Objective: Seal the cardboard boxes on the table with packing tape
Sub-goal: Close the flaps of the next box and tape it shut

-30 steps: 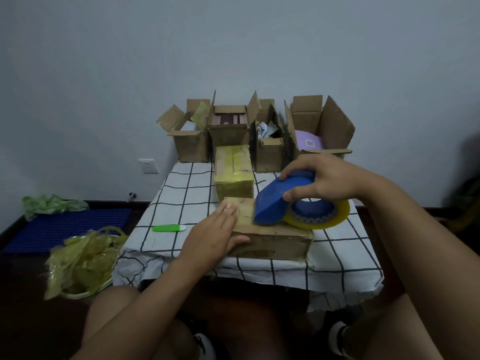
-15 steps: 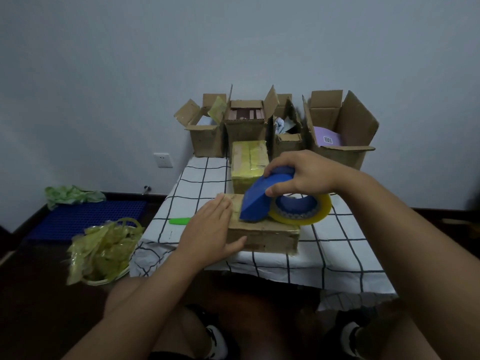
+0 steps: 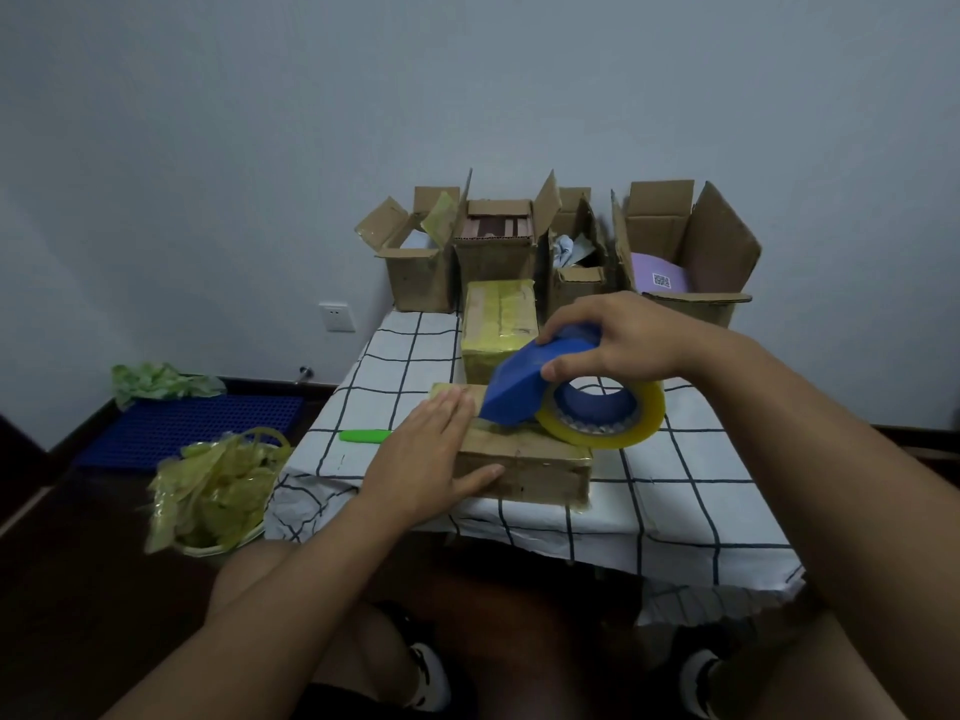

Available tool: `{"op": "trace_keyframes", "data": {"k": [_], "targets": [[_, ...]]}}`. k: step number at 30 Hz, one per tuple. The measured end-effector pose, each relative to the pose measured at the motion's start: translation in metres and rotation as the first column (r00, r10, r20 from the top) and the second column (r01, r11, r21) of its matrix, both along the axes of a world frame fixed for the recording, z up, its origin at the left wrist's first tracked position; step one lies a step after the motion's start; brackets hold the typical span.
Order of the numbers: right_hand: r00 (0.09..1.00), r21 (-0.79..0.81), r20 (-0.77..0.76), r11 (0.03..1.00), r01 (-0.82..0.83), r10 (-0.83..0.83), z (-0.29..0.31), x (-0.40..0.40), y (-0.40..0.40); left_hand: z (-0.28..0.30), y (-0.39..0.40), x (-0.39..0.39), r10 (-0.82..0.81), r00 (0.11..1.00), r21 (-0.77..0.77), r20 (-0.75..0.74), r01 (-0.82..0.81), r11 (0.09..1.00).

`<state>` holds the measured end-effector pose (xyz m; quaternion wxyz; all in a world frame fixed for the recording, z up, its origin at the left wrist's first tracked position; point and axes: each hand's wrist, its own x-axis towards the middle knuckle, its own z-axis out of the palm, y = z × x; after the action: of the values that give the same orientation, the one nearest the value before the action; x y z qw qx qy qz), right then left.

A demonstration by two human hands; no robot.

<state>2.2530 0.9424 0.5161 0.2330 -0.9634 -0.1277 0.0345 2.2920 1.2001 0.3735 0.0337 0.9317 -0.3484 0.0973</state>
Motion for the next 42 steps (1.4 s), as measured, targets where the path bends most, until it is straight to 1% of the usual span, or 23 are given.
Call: {"op": "trace_keyframes", "data": {"k": [6, 12, 16, 18, 20, 23, 28, 34, 35, 38, 42], "targets": [[1.0, 0.024, -0.019, 1.0, 0.006, -0.005, 0.002, -0.007, -0.011, -0.003, 0.001, 0.002, 0.001, 1.0, -0.007, -0.014, -0.001, 1.0], [1.0, 0.041, -0.006, 0.999, 0.014, -0.014, -0.001, -0.01, -0.015, -0.007, 0.001, 0.003, -0.001, 1.0, -0.016, -0.016, 0.0, 1.0], [0.999, -0.042, 0.016, 0.998, -0.036, 0.037, -0.002, -0.01, -0.001, -0.004, -0.005, -0.002, 0.017, 0.999, -0.051, -0.03, -0.019, 0.999], [0.999, -0.084, 0.006, 0.996, -0.038, 0.039, 0.0, -0.011, 0.003, -0.004, -0.005, -0.004, 0.02, 0.999, -0.07, -0.026, -0.022, 0.997], [0.999, -0.092, -0.012, 0.995, -0.045, 0.044, 0.003, -0.013, 0.0, -0.006, -0.005, -0.003, 0.027, 0.999, -0.073, -0.016, -0.029, 0.997], [0.999, -0.037, -0.02, 0.999, -0.037, 0.036, 0.006, -0.017, -0.013, -0.008, -0.005, 0.001, 0.038, 0.999, -0.075, -0.029, -0.04, 0.996], [0.999, 0.129, -0.05, 0.992, -0.003, 0.009, 0.0, -0.026, -0.034, -0.005, -0.004, -0.001, 0.039, 0.997, -0.08, -0.069, -0.045, 0.996], [0.997, 0.184, -0.073, 0.983, 0.014, -0.001, -0.002, -0.032, -0.038, -0.001, -0.005, -0.004, 0.043, 0.996, -0.084, -0.076, -0.049, 0.995], [0.997, 0.164, -0.081, 0.986, 0.017, -0.004, -0.001, -0.032, -0.036, -0.001, -0.006, -0.005, 0.045, 0.996, -0.083, -0.073, -0.051, 0.995], [0.99, 0.036, -0.137, 0.999, 0.025, -0.02, 0.007, -0.026, -0.022, -0.001, -0.007, -0.004, 0.054, 0.997, -0.069, -0.064, -0.058, 0.996], [0.974, -0.207, -0.202, 0.977, 0.058, -0.101, 0.019, -0.011, -0.003, -0.003, -0.007, -0.004, 0.065, 0.996, -0.055, -0.055, -0.068, 0.996]]}}
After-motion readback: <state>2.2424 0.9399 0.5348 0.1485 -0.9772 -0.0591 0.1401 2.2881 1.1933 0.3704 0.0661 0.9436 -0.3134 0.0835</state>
